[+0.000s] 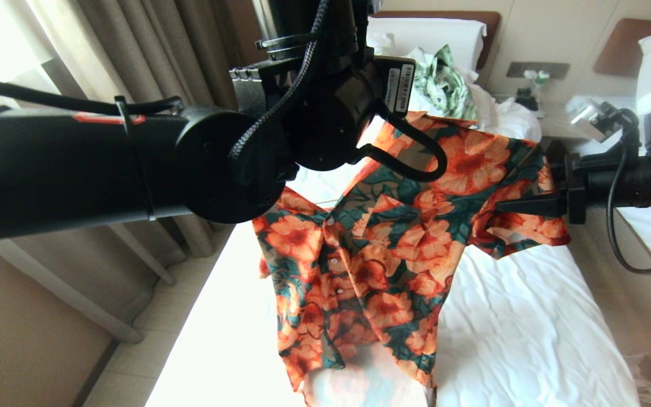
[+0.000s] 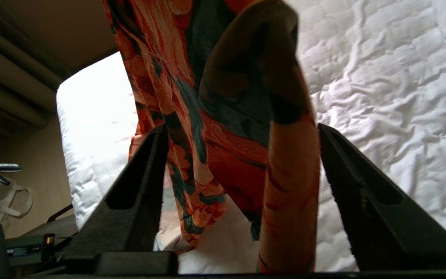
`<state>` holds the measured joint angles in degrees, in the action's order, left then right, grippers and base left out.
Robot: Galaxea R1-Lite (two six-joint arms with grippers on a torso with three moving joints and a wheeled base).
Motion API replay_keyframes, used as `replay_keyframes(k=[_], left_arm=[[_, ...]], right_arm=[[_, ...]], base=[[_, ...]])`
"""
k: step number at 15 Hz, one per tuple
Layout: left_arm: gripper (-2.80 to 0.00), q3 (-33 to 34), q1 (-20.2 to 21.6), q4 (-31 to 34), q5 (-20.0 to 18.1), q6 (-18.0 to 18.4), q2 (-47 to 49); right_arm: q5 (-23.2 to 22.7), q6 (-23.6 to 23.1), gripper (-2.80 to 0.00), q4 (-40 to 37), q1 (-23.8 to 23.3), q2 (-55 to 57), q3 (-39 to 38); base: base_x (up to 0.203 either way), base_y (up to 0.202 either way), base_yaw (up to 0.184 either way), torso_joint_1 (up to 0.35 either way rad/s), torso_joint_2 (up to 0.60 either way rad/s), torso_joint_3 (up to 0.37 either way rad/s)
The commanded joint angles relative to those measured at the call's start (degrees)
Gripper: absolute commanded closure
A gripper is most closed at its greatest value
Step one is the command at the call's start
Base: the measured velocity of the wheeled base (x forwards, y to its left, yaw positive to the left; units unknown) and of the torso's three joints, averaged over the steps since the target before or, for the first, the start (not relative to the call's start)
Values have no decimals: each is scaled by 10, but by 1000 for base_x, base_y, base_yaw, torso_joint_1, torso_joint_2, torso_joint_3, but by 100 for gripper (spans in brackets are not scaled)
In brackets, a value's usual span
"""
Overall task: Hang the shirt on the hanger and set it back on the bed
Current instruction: Take the clothes hanger out of the clothes
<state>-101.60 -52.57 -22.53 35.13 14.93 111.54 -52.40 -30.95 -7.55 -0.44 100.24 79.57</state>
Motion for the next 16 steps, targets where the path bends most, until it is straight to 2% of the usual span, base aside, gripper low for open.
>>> replay_keyframes(k=[1, 16], left_arm=[[0, 0, 0, -1, 2, 1, 1], [0, -15, 16, 8, 2, 4, -7]], right_arm=[[-3, -2, 0, -4, 11, 8, 1], [-3, -12, 0, -5, -70, -8, -88]], base=[[0, 0, 0, 0, 0, 0], [0, 0, 0, 0, 0, 0]])
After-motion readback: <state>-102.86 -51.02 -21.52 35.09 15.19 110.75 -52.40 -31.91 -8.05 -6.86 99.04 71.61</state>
